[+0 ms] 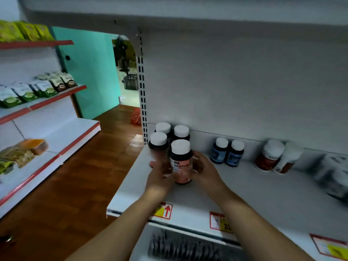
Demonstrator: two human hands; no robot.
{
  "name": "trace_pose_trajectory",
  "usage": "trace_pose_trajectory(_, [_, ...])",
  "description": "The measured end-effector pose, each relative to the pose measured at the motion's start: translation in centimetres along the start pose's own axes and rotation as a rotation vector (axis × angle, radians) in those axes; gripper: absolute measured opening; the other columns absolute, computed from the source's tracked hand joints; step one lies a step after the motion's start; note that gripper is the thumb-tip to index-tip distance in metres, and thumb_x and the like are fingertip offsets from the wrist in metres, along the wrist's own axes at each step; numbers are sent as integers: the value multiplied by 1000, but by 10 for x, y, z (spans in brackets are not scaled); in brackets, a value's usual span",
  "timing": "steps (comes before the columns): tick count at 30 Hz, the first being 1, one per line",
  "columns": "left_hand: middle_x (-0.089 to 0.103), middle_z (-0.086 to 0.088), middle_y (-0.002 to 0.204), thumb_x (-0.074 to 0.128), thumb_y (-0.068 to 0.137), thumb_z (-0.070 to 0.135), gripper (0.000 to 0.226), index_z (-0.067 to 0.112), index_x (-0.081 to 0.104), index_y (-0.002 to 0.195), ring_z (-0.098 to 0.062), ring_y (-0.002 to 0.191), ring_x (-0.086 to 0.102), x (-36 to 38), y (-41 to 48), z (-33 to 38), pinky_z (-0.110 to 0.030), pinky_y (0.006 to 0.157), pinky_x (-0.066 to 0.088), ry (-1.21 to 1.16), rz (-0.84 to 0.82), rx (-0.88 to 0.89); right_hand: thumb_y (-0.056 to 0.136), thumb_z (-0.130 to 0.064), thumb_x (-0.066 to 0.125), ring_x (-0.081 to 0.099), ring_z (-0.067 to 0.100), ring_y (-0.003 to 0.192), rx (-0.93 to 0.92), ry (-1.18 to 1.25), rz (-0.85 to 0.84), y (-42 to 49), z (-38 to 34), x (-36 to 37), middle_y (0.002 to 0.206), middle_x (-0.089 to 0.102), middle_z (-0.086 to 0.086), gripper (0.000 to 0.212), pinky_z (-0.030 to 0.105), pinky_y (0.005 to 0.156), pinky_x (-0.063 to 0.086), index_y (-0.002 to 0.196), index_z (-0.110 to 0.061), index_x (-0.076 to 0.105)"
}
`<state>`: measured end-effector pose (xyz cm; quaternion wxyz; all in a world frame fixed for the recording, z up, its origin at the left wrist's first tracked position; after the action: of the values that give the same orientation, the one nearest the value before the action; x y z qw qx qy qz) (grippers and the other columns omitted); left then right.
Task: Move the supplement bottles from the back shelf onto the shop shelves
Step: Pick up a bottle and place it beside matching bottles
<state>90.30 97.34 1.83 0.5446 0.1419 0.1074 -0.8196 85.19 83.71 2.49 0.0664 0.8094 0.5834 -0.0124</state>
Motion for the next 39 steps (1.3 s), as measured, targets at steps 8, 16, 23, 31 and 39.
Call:
trace_pose_trajectory(8, [64, -4, 118, 62, 85, 26, 33, 19, 57, 116, -20, 105, 60, -2, 13, -6, -22, 81, 37, 108, 80, 7, 73, 11, 67, 59, 6, 98, 22, 28, 98, 16, 21, 7, 108, 61, -3, 64, 12, 77, 50, 122, -23, 44])
trace_pose_trajectory(16, [63, -7, 120, 61, 86, 21, 32, 17, 58, 117, -23, 110, 58, -3, 13, -8, -22, 84, 36, 48, 92, -30, 67, 4, 76, 59, 16, 105, 66, 52, 180, 30, 33, 9, 112, 62, 2, 53, 21, 87, 47, 113, -11, 52])
trace_pose_trajectory(23, [61, -5, 124, 57, 88, 21, 35, 18, 55, 123, -22, 113, 57, 0, 14, -11, -20, 88, 33, 66, 82, -28, 66, 3, 78, 60, 12, 95, 58, 36, 211, 34, 35, 10, 104, 63, 1, 50, 9, 74, 49, 108, -10, 53])
trace_pose_trajectory(31, [61, -6, 125, 56, 89, 22, 35, 18, 54, 124, -23, 114, 57, 3, 18, -10, -20, 87, 33, 133, 42, 9, 71, -1, 76, 60, 17, 103, 62, -10, 216, 40, 37, 7, 111, 63, 4, 47, 27, 90, 47, 112, -10, 56])
trace_pose_trajectory(39, [60, 6, 103, 55, 88, 15, 17, 20, 59, 104, -11, 95, 55, 6, 2, -7, -18, 79, 37, 7, 16, 0, 76, -3, 71, 53, 15, 107, 99, -30, 294, 19, 25, -10, 116, 54, 2, 51, 27, 95, 43, 123, -5, 51])
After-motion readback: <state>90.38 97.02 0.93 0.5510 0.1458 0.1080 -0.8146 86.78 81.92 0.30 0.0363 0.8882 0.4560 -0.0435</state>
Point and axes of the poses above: each hand's wrist, its own y-axis towards the middle knuckle, its own x-axis out of the palm, z = x × y, the point moved 5 cm from there along y, towards the middle knuckle
